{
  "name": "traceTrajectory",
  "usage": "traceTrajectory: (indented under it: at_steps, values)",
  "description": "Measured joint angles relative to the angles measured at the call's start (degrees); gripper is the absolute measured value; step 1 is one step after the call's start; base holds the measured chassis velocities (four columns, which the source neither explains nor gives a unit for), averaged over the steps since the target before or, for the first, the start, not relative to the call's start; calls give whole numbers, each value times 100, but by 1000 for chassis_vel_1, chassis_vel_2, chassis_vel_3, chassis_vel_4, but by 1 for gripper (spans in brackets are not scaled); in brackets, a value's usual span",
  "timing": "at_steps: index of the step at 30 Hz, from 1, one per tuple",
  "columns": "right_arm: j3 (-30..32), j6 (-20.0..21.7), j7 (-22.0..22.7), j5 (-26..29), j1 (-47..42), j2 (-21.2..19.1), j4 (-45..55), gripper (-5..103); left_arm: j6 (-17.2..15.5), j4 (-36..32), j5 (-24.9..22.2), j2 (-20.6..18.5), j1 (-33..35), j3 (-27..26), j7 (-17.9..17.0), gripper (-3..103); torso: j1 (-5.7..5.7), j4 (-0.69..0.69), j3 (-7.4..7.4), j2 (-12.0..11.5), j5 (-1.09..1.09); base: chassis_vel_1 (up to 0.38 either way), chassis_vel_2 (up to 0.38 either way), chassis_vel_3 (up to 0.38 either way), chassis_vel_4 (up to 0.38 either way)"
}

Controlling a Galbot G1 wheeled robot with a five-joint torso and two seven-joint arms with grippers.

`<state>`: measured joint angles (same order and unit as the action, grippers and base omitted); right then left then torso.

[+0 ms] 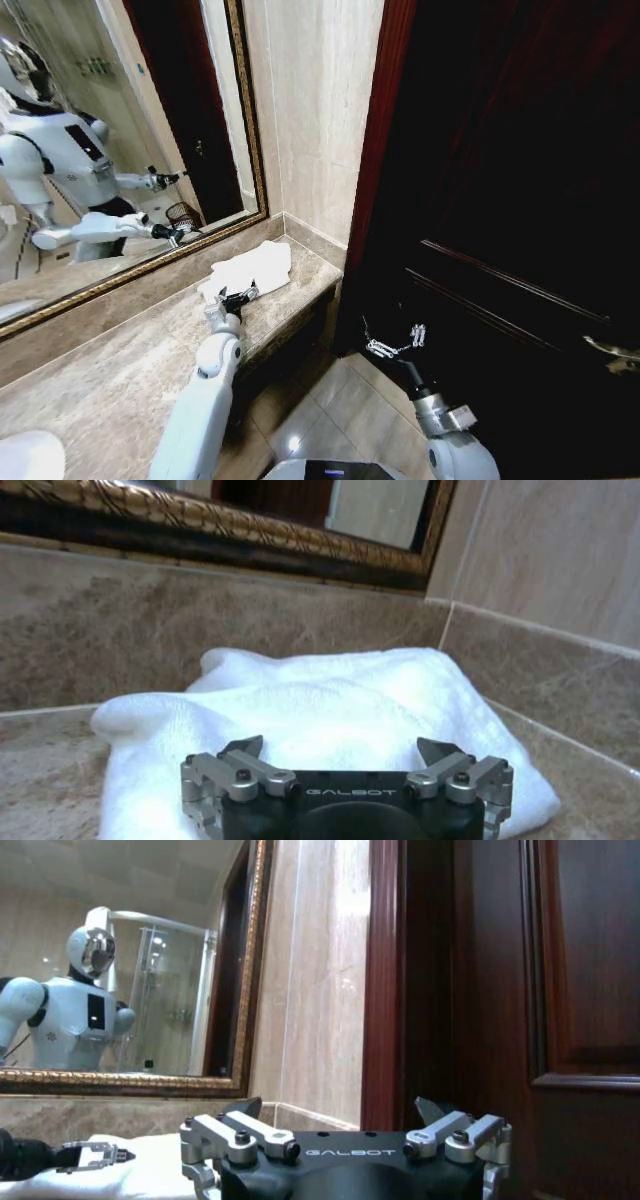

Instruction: Discard the used towel into the hamper.

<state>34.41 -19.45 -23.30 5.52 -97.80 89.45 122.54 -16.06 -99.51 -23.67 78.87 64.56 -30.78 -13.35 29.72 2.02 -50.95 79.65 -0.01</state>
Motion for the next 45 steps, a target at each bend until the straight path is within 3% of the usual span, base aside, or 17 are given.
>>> traceTrajectory:
  at_steps: [1,3,7,9,22,31,37,41,45]
  values:
    - [9,-37,12,-1,0,5,-20,100,-61,215,-36,-103,-137,21,133,103,0,-1,0,0,0,0,0,0,0]
    - [10,-66,15,-1,1,8,-31,100,-69,271,-67,-160,-163,22,223,95,0,0,0,0,0,0,0,0,0]
    - [8,-104,17,-1,1,13,-47,100,-85,282,-88,-180,-157,19,246,84,0,0,1,0,1,0,0,0,0]
    - [5,-109,17,-1,1,14,-49,100,-87,282,-87,-180,-146,19,247,84,0,0,1,0,0,0,0,0,0]
    - [-9,-190,17,1,-11,28,-70,100,-66,241,-66,-141,-25,11,253,44,0,0,1,0,1,0,0,0,0]
    - [-16,-199,17,5,-18,27,-56,100,-28,192,-64,-126,25,-8,250,25,0,-1,1,0,1,0,0,0,0]
    - [-21,-220,17,8,-37,31,-28,100,171,73,-78,-98,207,-89,497,8,0,0,1,0,0,0,0,0,0]
    - [-22,-235,16,8,-37,34,-28,100,302,38,-83,-76,273,-115,591,4,0,-1,1,0,0,0,0,0,0]
    - [-36,-239,11,10,-33,44,3,100,645,-119,-142,-30,451,-208,840,3,0,-1,1,0,0,0,0,0,0]
